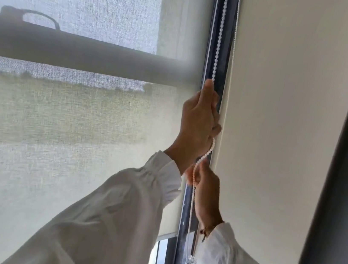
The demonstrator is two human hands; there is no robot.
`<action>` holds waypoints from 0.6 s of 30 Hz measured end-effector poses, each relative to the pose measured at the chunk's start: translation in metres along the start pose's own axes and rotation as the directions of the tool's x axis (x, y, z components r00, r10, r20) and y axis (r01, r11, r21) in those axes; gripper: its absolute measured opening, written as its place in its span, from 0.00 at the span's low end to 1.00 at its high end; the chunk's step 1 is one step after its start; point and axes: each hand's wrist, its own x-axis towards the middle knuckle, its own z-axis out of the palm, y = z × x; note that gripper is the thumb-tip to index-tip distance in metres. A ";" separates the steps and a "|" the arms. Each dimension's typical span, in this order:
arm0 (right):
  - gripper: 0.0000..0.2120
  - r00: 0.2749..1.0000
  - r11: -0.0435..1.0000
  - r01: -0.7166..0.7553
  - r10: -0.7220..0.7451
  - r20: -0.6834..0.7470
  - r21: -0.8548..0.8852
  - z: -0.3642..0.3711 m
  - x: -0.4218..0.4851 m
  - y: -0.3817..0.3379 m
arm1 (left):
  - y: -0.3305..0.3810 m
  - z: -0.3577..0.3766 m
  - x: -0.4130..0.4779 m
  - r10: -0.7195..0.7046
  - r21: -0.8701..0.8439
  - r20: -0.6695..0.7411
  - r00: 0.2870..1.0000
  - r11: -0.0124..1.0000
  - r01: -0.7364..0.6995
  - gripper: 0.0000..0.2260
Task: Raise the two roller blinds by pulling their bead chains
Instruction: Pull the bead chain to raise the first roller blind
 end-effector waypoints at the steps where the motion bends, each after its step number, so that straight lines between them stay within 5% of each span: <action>1: 0.27 0.999 0.995 -0.034 0.033 0.015 0.094 -0.003 0.007 -0.011 | -0.002 0.003 -0.006 0.006 0.024 0.009 1.000 1.000 -0.006 0.20; 6: 0.29 0.991 0.896 -0.121 0.088 0.096 0.427 -0.022 0.044 -0.072 | -0.033 -0.018 -0.046 -0.102 0.133 0.063 0.993 0.987 0.093 0.20; 11: 0.19 0.985 0.951 -0.072 0.020 0.172 0.301 -0.005 0.076 -0.136 | -0.069 -0.049 -0.095 -0.342 0.324 0.050 0.938 0.894 0.309 0.17; 15: 0.18 0.996 0.973 0.074 -0.060 -0.069 0.220 0.017 0.092 -0.167 | -0.082 -0.067 -0.110 -0.386 0.335 0.061 0.921 0.877 0.345 0.19; 18: 0.23 0.912 0.938 0.344 -0.327 -0.247 0.028 0.031 0.091 -0.163 | -0.079 -0.071 -0.096 -0.414 0.320 0.112 0.904 0.876 0.361 0.20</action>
